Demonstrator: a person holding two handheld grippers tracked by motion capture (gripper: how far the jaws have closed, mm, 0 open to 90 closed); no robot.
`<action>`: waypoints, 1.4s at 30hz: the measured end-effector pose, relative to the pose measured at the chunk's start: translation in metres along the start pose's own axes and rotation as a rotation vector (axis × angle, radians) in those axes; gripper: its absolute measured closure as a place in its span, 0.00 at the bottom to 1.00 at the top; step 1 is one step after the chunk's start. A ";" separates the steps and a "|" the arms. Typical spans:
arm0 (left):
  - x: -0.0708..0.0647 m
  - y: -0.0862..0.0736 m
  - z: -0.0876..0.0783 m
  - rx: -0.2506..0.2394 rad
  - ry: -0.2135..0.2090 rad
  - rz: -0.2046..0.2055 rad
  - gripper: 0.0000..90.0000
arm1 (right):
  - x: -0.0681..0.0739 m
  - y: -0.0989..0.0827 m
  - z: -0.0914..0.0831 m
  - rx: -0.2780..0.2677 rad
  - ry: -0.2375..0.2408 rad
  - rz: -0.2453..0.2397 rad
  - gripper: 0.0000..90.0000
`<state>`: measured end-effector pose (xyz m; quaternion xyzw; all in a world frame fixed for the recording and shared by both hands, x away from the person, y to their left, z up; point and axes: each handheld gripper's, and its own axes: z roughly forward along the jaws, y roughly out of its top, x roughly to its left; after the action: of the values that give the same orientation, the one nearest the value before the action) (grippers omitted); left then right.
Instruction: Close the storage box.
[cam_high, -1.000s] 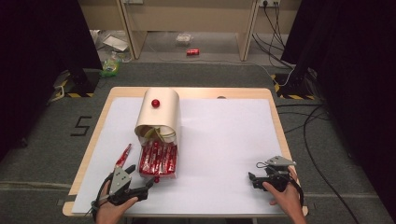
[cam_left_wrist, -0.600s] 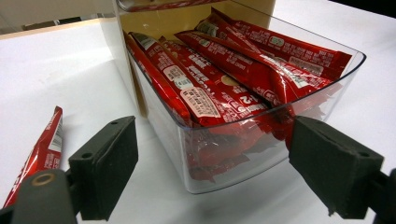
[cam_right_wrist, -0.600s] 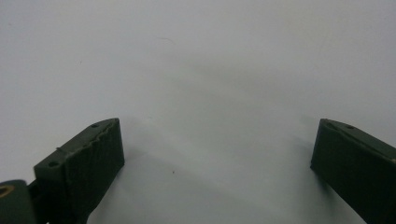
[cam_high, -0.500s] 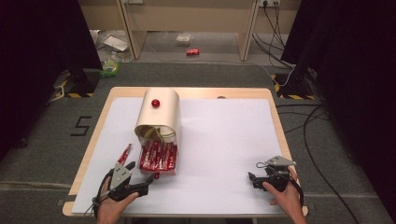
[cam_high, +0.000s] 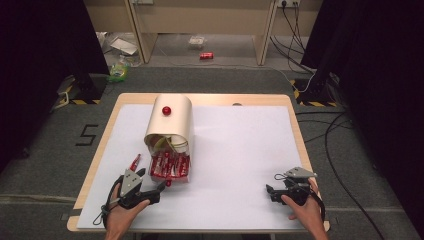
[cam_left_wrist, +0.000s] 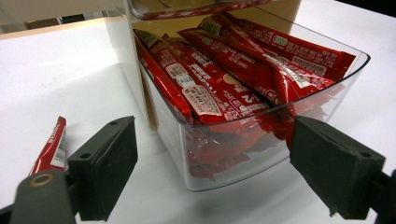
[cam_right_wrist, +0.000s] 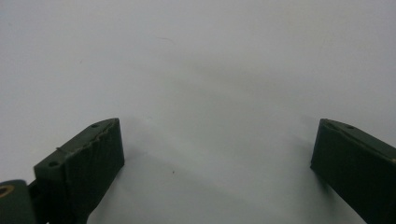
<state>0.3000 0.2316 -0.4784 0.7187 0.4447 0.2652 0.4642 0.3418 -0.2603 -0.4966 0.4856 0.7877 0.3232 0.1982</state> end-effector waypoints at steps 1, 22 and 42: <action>0.001 0.000 0.001 -0.001 0.001 -0.002 0.16 | 0.000 0.000 0.000 0.000 0.000 0.000 0.03; 0.013 0.005 0.017 0.000 -0.008 -0.043 0.16 | 0.000 0.000 0.000 0.000 0.000 0.000 0.03; 0.019 0.009 0.026 -0.004 -0.009 -0.054 0.16 | 0.000 0.000 0.000 0.000 0.000 0.000 0.03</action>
<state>0.3332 0.2351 -0.4819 0.7068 0.4613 0.2503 0.4743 0.3418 -0.2602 -0.4967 0.4856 0.7877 0.3231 0.1983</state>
